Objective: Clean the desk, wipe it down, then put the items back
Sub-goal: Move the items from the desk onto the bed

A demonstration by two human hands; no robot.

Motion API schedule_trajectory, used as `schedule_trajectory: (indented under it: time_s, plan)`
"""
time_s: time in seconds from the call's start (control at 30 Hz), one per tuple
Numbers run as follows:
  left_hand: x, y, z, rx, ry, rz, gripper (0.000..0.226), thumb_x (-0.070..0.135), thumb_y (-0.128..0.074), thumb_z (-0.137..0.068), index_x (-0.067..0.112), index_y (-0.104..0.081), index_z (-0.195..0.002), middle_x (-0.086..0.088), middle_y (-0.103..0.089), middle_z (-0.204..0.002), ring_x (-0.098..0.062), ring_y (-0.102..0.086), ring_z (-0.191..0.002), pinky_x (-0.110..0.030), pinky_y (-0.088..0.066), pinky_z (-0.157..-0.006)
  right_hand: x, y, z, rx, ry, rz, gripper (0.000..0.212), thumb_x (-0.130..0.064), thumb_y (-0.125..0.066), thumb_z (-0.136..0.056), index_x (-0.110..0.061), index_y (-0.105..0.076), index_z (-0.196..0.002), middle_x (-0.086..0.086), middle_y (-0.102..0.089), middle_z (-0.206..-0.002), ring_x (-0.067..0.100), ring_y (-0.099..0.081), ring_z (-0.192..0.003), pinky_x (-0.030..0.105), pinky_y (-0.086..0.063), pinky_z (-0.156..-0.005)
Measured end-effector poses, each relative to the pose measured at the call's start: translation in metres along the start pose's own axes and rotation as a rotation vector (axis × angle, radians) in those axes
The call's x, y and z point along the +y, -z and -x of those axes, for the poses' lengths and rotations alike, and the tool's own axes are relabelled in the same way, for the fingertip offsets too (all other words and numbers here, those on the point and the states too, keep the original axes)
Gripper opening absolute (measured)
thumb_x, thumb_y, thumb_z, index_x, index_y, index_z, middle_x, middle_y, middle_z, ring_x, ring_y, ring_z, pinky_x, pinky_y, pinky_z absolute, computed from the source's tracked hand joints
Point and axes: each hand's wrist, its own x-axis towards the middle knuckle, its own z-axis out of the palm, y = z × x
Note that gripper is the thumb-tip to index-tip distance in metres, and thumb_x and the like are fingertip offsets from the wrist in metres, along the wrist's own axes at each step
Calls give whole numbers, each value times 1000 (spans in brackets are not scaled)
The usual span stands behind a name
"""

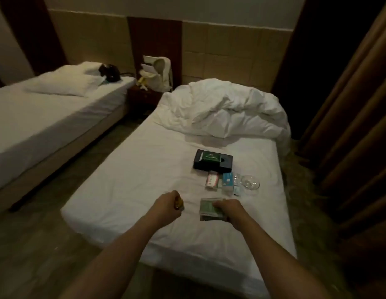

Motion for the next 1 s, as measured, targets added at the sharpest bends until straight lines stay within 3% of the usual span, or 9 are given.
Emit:
schedule_trajectory:
  time_s: [0.1, 0.23, 0.3, 0.37, 0.43, 0.53, 0.67, 0.93, 1.0]
  plan:
    - [-9, 11, -56, -42, -17, -13, 35, 26, -64, -86, 7, -53, -113, -12, -61, -113, -26, -57, -102, -26, -40, -77, -17, -3, -31, 52, -52, -84, 6, -8, -64, -86, -4, -60, -85, 18, -63, -91, 22, -60, -71, 23, -48, -49]
    - [-14, 10, -119, -74, -30, -8, 35, 27, -66, -85, 8, -53, -112, -12, -62, -111, -27, -57, -100, -27, -40, -74, -27, 1, -78, 99, -93, -104, 13, -8, -64, -86, 1, -61, -93, 15, -62, -88, 18, -57, -69, 22, -47, -52]
    - [-16, 4, -153, -97, -35, -8, 35, 27, -66, -85, 8, -53, -111, -12, -62, -111, -27, -57, -99, -26, -37, -72, -31, 2, -107, 93, -127, -169, 3, -5, -63, -87, -3, -61, -86, 9, -60, -80, 15, -57, -66, 19, -48, -48]
    - [-15, -2, -186, -121, -23, -5, 35, 26, -66, -85, 7, -54, -112, -13, -62, -111, -28, -57, -100, -25, -36, -72, -38, 2, -135, 75, -153, -227, 10, -3, -62, -88, -8, -58, -80, 8, -60, -80, 15, -58, -68, 21, -48, -50]
    - [-14, -8, -217, -160, 0, -9, 36, 26, -66, -85, 6, -53, -112, -14, -62, -111, -28, -56, -101, -27, -38, -74, -44, 2, -170, 62, -167, -238, 12, 0, -61, -88, -9, -57, -80, 7, -61, -79, 15, -58, -69, 23, -48, -53]
    - [-14, -15, -264, -228, 45, -29, 36, 28, -65, -85, 8, -53, -113, -12, -61, -113, -26, -56, -102, -27, -39, -76, -54, 0, -234, 38, -208, -249, 5, 1, -60, -87, -2, -58, -90, 9, -61, -80, 16, -58, -68, 18, -50, -44]
    - [-22, -29, -331, -263, 120, -42, 36, 25, -64, -85, 10, -52, -115, -11, -60, -114, -26, -55, -104, -23, -35, -74, -62, -7, -317, 5, -233, -159, 21, -3, -63, -86, 8, -61, -104, 18, -63, -96, 18, -61, -70, 19, -53, -51]
    - [-65, -85, -428, -316, 237, -28, 37, 24, -65, -85, 6, -52, -115, -14, -60, -112, -30, -56, -102, -32, -42, -80, -38, -20, -431, 40, -252, 38, 23, -7, -65, -86, 3, -62, -107, 18, -65, -103, 23, -61, -82, 28, -51, -66]
    - [-72, -102, -451, -336, 234, -36, 36, 24, -64, -86, 5, -52, -114, -15, -60, -111, -31, -56, -102, -32, -41, -79, -31, -24, -454, 66, -251, 71, 24, -7, -65, -87, 2, -61, -109, 14, -64, -102, 22, -59, -83, 23, -51, -62]
